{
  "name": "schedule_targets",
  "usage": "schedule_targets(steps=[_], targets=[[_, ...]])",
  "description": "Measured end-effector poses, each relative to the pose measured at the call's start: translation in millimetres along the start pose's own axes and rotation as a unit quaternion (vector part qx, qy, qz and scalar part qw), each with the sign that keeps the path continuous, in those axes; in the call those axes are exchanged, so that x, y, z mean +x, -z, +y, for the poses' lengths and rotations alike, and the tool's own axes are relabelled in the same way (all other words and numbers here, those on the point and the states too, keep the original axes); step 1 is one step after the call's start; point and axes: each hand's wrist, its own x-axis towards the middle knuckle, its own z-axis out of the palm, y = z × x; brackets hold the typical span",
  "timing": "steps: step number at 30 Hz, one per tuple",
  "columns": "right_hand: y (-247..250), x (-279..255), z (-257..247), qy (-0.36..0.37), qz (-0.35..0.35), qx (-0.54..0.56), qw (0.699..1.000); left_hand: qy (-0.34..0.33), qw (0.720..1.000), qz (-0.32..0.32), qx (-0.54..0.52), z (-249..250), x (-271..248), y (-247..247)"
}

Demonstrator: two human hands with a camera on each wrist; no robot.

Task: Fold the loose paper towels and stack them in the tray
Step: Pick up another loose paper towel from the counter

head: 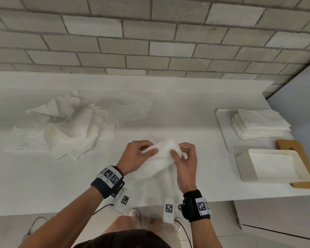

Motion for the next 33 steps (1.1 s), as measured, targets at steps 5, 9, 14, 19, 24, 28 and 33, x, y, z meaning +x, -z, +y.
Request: schedule_targets(steps=[5, 9, 14, 19, 24, 28, 33], targets=[[8.6, -9.5, -11.6, -0.123, -0.017, 0.159, 0.979, -0.037, 0.994, 0.002, -0.1, 32.5, 11.1, -36.1], [29.6, 0.6, -3.6, -0.067, 0.074, 0.031, 0.995, 0.003, 0.995, 0.046, -0.084, 21.5, 34.5, -56.1], [44.6, 27.8, 20.7, -0.02, 0.106, -0.218, 0.97, 0.076, 0.996, 0.023, 0.035, -13.7, 57.9, -85.3], [42.2, 33.5, 46.3, -0.026, 0.082, -0.328, 0.941, 0.087, 0.988, -0.012, 0.131, -37.9, 63.9, -103.4], [35.8, 25.0, 50.1, -0.004, 0.108, -0.433, 0.895, 0.039, 0.984, -0.002, 0.173, -39.3, 64.7, -104.9], [23.2, 24.1, 48.2, -0.044, 0.088, -0.59, 0.801, 0.036, 0.977, 0.008, 0.209, -38.1, 67.9, -105.9], [20.5, 43.9, 46.4, -0.116, -0.004, -0.562, 0.819, 0.062, 0.977, -0.013, 0.205, -30.8, 68.2, -104.9]])
